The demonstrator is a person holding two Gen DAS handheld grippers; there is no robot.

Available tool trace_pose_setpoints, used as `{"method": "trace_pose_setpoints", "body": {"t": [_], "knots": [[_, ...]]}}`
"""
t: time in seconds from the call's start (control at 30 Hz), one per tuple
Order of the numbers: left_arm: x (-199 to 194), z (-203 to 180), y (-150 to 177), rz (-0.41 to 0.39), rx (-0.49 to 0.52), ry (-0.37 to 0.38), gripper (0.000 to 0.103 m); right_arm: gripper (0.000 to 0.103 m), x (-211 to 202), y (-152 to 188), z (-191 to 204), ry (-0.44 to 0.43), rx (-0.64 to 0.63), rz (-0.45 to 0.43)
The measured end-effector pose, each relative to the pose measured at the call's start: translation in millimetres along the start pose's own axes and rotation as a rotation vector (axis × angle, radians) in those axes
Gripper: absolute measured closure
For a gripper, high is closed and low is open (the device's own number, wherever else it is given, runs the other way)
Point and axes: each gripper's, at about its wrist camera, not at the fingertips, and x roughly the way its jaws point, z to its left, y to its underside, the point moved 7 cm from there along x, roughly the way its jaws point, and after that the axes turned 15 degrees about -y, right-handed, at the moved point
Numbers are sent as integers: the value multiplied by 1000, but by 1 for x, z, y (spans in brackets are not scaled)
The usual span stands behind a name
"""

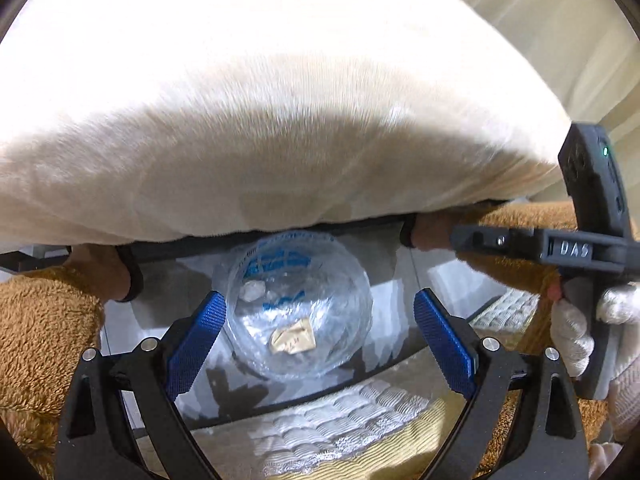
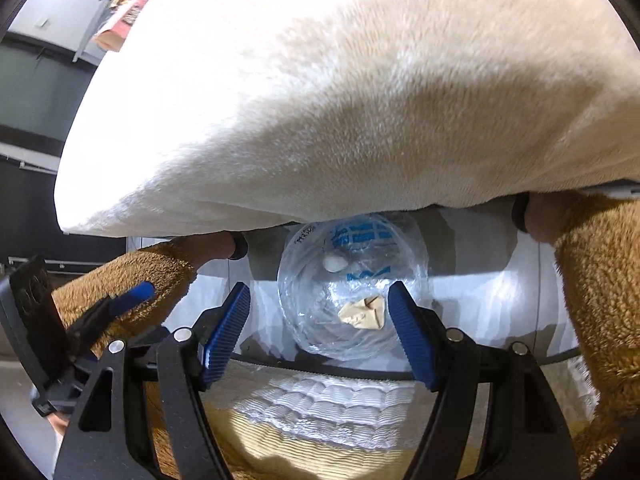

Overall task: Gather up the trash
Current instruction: 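Open the left tool dropping the paper bag while the right tool releases the plastic bag, then reach the left tool to the pink cookie box while the right tool reaches the chip bag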

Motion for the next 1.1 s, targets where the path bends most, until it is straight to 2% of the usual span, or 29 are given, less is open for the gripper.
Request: {"method": "trace_pose_setpoints", "body": {"t": [0.23, 0.43, 0.67, 0.93, 1.1], "knots": [[-34, 11, -6, -144, -23, 16, 10, 32, -31, 6, 17, -13, -132, -96], [-69, 12, -7, -281, -32, 28, 10, 32, -70, 15, 38, -35, -271, -230], [-103, 16, -16, -404, -63, 88, 10, 32, -103, 11, 62, -31, -415, -351], [-117, 14, -39, -450, -71, 119, 10, 32, -118, -28, 79, -10, -516, -380], [-119, 25, -65, -435, -151, 189, 10, 32, -113, -59, 89, 11, -566, -358]]}}
